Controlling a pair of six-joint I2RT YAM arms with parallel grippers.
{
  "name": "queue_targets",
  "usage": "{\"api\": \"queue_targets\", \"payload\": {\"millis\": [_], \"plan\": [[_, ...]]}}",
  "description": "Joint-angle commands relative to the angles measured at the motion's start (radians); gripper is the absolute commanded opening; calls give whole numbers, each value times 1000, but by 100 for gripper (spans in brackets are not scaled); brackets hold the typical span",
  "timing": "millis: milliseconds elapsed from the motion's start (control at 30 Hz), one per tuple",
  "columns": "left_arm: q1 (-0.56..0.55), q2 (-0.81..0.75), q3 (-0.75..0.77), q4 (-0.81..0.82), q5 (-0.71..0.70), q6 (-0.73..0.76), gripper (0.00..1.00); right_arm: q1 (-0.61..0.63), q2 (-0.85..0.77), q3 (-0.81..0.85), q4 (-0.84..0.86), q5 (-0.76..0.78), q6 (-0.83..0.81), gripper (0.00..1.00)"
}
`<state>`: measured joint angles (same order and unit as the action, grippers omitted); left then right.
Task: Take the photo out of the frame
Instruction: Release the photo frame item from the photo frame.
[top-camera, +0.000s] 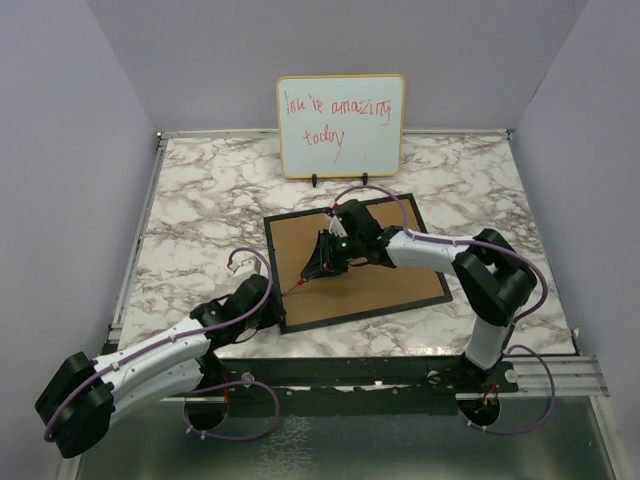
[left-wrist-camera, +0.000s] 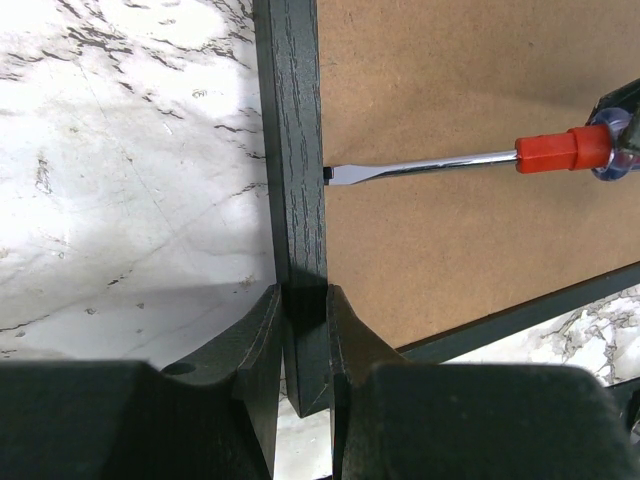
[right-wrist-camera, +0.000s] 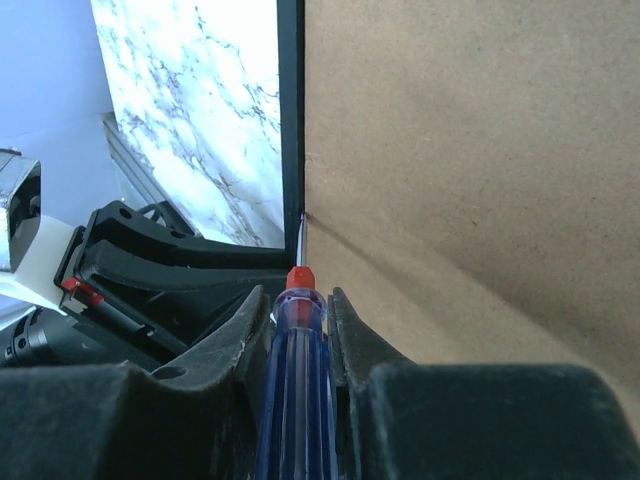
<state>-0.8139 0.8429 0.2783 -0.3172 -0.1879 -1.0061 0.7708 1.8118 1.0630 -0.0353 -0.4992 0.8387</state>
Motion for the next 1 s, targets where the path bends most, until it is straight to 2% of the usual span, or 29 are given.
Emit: {"api": "queue_targets", "payload": {"millis": [0, 100, 333, 633, 967], "plan": [[-13, 25, -34, -83, 27, 15, 0, 10, 14, -5, 37, -60, -26, 0], [-12, 28, -32, -83, 23, 16, 0, 25, 6, 37, -47, 3, -60, 0], [-12, 15, -29, -85, 19, 16, 0, 136, 38, 246, -328, 289, -156, 0], [-12, -4, -38, -85, 21, 7, 0, 206, 112, 430, -465, 436, -188, 0], [-13, -10, -36, -90, 6, 3, 0, 313, 163, 535, -583, 599, -155, 0]]}}
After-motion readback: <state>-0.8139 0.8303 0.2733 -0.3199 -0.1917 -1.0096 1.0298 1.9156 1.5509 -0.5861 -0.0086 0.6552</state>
